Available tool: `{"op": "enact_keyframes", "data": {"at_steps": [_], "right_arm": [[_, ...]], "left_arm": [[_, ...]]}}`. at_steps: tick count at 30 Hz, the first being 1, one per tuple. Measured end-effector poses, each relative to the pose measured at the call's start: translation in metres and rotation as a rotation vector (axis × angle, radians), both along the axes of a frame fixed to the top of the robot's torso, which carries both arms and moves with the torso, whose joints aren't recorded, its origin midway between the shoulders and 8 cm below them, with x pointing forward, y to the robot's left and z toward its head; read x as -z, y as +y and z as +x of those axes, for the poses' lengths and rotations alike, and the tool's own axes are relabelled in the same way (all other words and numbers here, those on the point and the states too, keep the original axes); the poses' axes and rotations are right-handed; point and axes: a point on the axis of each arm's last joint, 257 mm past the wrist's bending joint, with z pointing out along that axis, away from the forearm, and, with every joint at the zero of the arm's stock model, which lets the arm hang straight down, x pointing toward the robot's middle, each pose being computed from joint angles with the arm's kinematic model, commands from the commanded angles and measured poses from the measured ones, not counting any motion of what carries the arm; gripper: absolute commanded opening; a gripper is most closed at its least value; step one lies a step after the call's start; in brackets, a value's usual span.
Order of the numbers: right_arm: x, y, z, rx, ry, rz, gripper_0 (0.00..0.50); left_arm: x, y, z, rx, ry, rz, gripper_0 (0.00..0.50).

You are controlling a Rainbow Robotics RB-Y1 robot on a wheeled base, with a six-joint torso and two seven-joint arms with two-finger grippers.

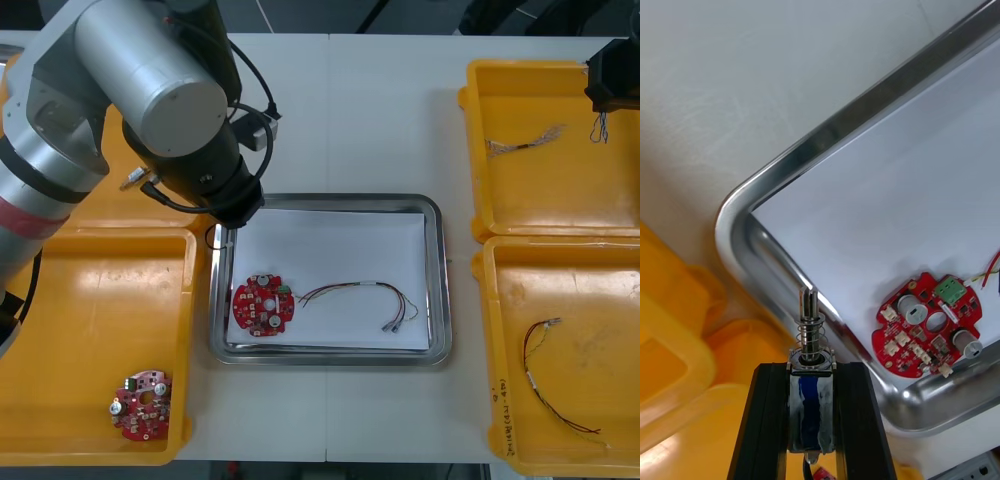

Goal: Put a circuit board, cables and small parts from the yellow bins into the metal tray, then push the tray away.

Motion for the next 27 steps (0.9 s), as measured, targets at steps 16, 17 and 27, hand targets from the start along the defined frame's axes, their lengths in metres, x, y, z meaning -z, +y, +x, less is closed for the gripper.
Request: {"op": "enact_keyframes", "data": {"at_steps": [16, 17, 27], "right_arm": [[0.003, -0.001, -0.001, 0.000, 0.004, 0.000, 0.000], [0.003, -0.001, -0.001, 0.000, 0.004, 0.000, 0.000], [0.003, 0.000, -0.001, 0.000, 0.004, 0.001, 0.000]], "left_arm": [[0.059, -0.021, 0.009, -0.064, 0.005, -0.006, 0.001], [0.062, -0.022, 0.010, -0.065, 0.004, -0.010, 0.002], [0.087, -0.026, 0.023, -0.069, -0.010, -0.010, 0.002]]}}
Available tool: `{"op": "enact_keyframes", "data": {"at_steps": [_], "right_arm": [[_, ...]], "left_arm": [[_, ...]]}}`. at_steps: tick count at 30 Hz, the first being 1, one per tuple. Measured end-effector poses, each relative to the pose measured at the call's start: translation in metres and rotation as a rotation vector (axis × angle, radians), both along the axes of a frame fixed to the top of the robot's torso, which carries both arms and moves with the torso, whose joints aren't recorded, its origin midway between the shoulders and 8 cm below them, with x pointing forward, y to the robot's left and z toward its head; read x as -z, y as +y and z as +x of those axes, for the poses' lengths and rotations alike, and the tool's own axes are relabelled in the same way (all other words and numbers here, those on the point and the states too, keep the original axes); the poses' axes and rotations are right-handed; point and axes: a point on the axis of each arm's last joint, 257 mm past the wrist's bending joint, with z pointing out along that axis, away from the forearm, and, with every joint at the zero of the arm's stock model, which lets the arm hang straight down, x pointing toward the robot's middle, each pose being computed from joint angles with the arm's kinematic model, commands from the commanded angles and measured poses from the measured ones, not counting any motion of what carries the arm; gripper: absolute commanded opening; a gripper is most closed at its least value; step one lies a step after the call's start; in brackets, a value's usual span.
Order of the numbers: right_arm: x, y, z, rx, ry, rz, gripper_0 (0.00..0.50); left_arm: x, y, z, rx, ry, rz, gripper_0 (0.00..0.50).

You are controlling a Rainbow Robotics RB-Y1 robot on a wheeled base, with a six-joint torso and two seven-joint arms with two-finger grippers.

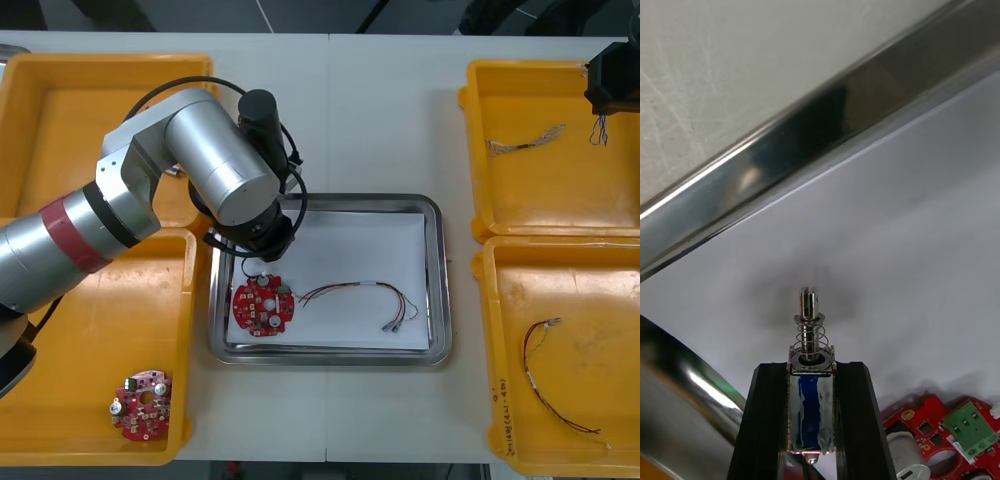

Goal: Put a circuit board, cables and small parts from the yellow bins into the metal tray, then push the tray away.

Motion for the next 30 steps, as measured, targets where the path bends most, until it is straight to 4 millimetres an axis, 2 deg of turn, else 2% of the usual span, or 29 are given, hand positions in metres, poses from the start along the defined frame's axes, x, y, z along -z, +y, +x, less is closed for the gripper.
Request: {"op": "enact_keyframes", "data": {"at_steps": [3, 5, 6, 7, 8, 23, 27, 30], "right_arm": [[0.000, 0.000, 0.000, 0.000, 0.000, 0.000, 0.000], [0.000, 0.000, 0.000, 0.000, 0.000, 0.000, 0.000], [0.000, 0.000, 0.000, 0.000, 0.000, 0.000, 0.000], [0.000, 0.000, 0.000, 0.000, 0.000, 0.000, 0.000], [0.000, 0.000, 0.000, 0.000, 0.000, 0.000, 0.000], [0.000, 0.000, 0.000, -0.002, 0.000, 0.001, 0.000], [0.000, 0.001, 0.000, -0.004, 0.000, 0.003, 0.000], [-0.001, 0.004, 0.000, -0.013, -0.004, 0.006, 0.000]], "left_arm": [[0.002, 0.000, -0.001, 0.003, 0.002, 0.004, 0.015], [0.002, -0.001, -0.001, 0.005, 0.001, 0.004, 0.264], [0.002, -0.001, -0.001, 0.006, 0.001, 0.004, 0.327], [0.002, -0.001, -0.001, 0.006, 0.002, 0.005, 0.450], [0.003, -0.001, -0.001, 0.006, 0.002, 0.005, 0.500], [0.001, -0.002, -0.002, 0.010, 0.003, 0.001, 0.500], [-0.014, -0.001, -0.006, -0.006, 0.022, -0.014, 0.500], [-0.038, 0.001, -0.007, -0.030, 0.027, -0.053, 0.500]]}}
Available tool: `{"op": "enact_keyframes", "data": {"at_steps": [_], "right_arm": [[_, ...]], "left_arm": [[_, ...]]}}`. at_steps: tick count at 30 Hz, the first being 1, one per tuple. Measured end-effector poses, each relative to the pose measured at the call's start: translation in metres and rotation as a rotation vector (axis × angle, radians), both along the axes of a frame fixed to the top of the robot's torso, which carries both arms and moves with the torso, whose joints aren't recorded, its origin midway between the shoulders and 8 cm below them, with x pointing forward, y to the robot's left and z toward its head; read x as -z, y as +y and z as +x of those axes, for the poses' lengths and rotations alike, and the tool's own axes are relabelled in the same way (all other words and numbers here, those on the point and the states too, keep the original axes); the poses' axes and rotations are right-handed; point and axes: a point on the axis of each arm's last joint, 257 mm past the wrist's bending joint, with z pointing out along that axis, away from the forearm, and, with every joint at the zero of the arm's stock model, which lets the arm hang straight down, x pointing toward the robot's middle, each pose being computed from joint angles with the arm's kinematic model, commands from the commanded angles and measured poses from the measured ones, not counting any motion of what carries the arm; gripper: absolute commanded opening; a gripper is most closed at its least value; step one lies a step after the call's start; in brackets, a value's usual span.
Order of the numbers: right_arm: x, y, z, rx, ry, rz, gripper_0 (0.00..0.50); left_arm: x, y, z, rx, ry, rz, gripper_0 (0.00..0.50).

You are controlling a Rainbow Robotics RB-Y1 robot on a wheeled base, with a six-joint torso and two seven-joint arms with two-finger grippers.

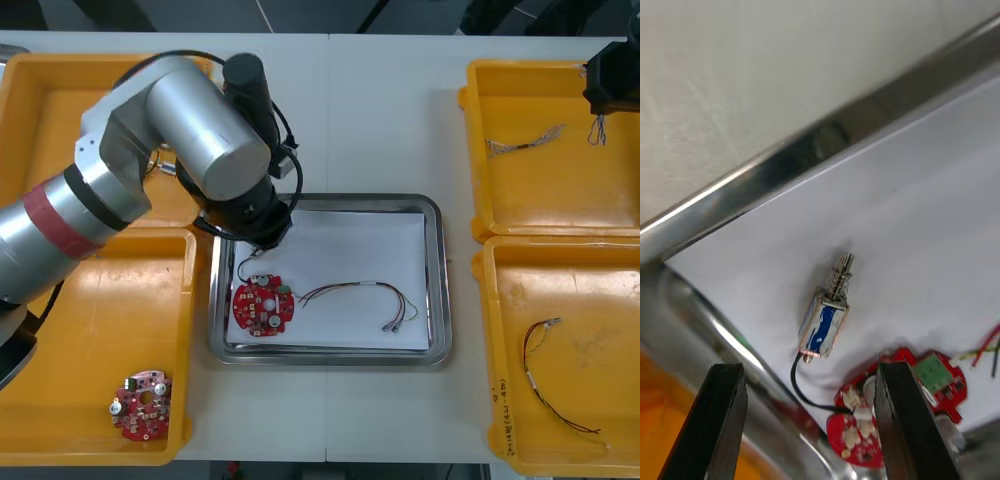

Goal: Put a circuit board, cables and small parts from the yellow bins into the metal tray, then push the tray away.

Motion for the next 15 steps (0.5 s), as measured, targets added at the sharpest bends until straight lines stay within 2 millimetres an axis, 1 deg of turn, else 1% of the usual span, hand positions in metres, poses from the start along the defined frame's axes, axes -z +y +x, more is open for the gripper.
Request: {"op": "enact_keyframes", "data": {"at_steps": [4, 7, 10, 15], "right_arm": [[-0.003, 0.008, 0.000, -0.028, -0.008, 0.012, 0.000], [-0.005, 0.019, -0.001, -0.068, -0.014, 0.028, 0.000], [-0.010, 0.032, -0.002, -0.132, -0.031, 0.008, 0.000], [-0.017, 0.062, -0.006, -0.237, -0.054, -0.038, 0.000]], "left_arm": [[-0.032, 0.005, 0.002, -0.031, -0.009, -0.054, 0.500], [-0.050, 0.013, 0.003, -0.061, -0.012, -0.081, 0.500], [-0.066, 0.025, 0.006, -0.099, -0.014, -0.102, 0.500], [-0.087, 0.056, 0.009, -0.175, -0.014, -0.114, 0.500]]}}
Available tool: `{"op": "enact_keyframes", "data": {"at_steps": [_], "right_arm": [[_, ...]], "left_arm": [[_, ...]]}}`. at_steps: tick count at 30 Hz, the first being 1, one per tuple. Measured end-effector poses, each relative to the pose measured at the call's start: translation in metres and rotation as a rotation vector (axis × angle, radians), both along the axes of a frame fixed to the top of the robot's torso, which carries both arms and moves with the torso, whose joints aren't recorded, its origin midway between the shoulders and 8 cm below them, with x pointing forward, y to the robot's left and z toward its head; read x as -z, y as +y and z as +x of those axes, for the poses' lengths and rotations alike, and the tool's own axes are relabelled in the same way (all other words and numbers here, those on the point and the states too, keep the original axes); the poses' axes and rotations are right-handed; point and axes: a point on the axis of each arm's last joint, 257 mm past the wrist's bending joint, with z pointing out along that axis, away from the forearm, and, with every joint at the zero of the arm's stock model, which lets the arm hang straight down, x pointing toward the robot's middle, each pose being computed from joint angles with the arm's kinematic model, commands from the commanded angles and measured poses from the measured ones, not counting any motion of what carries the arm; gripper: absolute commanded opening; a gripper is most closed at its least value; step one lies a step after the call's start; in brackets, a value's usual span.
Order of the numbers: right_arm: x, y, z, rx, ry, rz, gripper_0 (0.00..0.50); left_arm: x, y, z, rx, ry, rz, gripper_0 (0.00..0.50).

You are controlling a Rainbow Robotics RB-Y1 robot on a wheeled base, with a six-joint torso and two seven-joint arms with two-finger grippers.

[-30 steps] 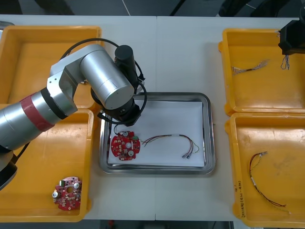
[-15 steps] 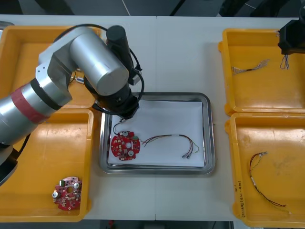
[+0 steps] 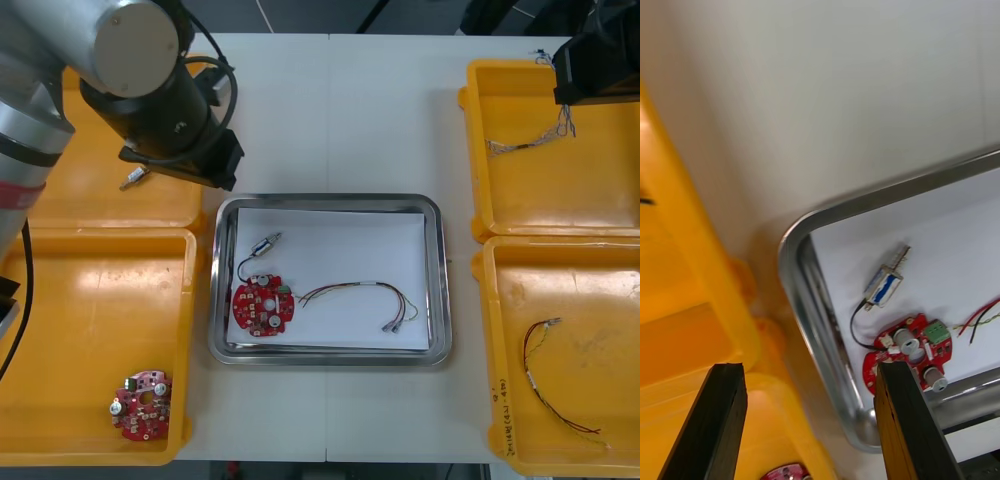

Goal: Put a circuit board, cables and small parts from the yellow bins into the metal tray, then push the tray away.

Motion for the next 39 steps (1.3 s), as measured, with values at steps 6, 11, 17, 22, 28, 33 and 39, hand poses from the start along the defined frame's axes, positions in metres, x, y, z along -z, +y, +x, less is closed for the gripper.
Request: {"op": "enact_keyframes", "data": {"at_steps": [6, 11, 17, 22, 28, 33, 39], "right_arm": [[0.000, 0.042, -0.009, -0.129, -0.017, -0.069, 0.000], [0.004, 0.079, -0.022, -0.257, -0.044, -0.175, 0.000], [0.025, 0.125, -0.046, -0.432, -0.014, -0.244, 0.000], [0.043, 0.145, -0.063, -0.593, 0.021, -0.287, 0.000], [0.062, 0.154, -0.070, -0.737, 0.017, -0.352, 0.000], [0.083, 0.157, -0.075, -0.824, 0.028, -0.430, 0.000], [0.118, 0.156, -0.086, -0.948, 0.058, -0.596, 0.000]], "left_arm": [[-0.023, 0.033, 0.009, -0.056, -0.028, -0.016, 0.500], [-0.032, 0.063, 0.018, 0.012, -0.042, 0.016, 0.500], [-0.035, 0.098, 0.025, 0.135, -0.047, 0.097, 0.500], [-0.032, 0.123, 0.028, 0.078, -0.022, 0.086, 0.500], [-0.025, 0.140, 0.042, 0.078, -0.038, 0.088, 0.500], [-0.017, 0.148, 0.060, 0.232, -0.086, 0.145, 0.500], [-0.009, 0.156, 0.076, 0.298, -0.126, 0.169, 0.500]]}}
